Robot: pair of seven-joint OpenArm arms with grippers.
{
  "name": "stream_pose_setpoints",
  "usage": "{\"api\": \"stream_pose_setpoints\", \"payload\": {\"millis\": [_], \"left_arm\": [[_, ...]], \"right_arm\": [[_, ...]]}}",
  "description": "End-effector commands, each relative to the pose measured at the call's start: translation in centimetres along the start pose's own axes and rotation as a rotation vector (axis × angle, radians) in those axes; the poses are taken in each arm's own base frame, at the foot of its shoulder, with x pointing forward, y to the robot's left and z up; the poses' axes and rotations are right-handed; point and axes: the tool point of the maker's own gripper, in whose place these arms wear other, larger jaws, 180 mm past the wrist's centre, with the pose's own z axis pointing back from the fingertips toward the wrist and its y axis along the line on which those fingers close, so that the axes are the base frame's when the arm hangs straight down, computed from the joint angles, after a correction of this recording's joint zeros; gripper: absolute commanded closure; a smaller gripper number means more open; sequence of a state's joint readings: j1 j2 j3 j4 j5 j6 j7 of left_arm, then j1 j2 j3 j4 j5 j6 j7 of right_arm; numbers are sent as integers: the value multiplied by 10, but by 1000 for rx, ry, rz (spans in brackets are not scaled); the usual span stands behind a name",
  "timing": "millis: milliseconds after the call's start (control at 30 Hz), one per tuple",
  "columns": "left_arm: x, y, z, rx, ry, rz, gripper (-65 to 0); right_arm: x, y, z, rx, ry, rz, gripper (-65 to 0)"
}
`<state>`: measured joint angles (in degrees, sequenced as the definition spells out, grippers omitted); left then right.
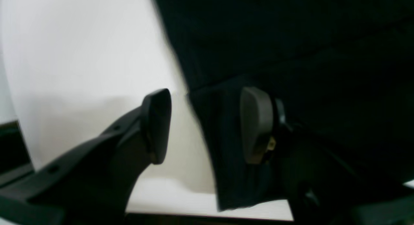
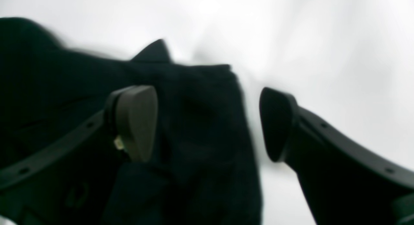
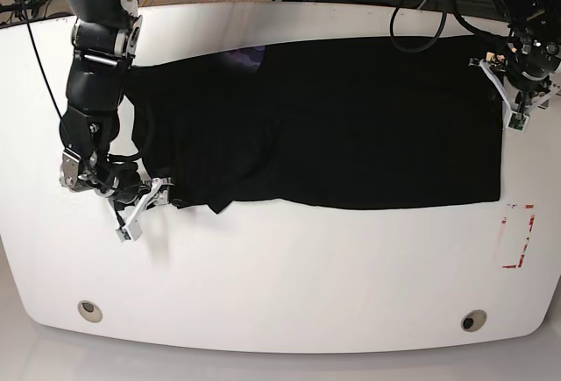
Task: Fold the T-shirt properly
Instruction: 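Move the right gripper toward the shirt's hem corner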
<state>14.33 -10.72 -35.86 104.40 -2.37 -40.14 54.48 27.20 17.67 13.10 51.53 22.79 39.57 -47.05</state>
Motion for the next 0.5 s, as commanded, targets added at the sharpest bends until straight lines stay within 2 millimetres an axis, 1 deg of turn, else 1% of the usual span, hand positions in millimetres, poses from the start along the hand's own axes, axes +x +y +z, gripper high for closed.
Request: {"api": "stream_pose_setpoints", "payload": {"millis": [0, 133, 233, 267, 333, 400, 467], "left_arm": [[9, 9, 5, 25, -30, -7, -317], [7, 11, 6, 31, -29, 2, -317], [7, 12, 6, 33, -31, 5, -317], [7, 12, 6, 33, -31, 5, -317], [7, 12, 6, 33, -31, 5, -317], [9, 13, 6, 34, -34, 5, -317], [17, 16, 6, 44, -54, 10, -317]], "right_arm": [[31, -3, 1, -7, -74, 30, -466], [25, -5, -8, -14, -71, 31, -466], [27, -2, -11, -12, -71, 53, -466], [26, 0, -13, -7, -66, 59, -466], [24, 14, -21, 17, -53, 73, -463], [23, 19, -25, 27, -47, 80, -428], [22, 24, -28, 35, -45, 85, -347]]}}
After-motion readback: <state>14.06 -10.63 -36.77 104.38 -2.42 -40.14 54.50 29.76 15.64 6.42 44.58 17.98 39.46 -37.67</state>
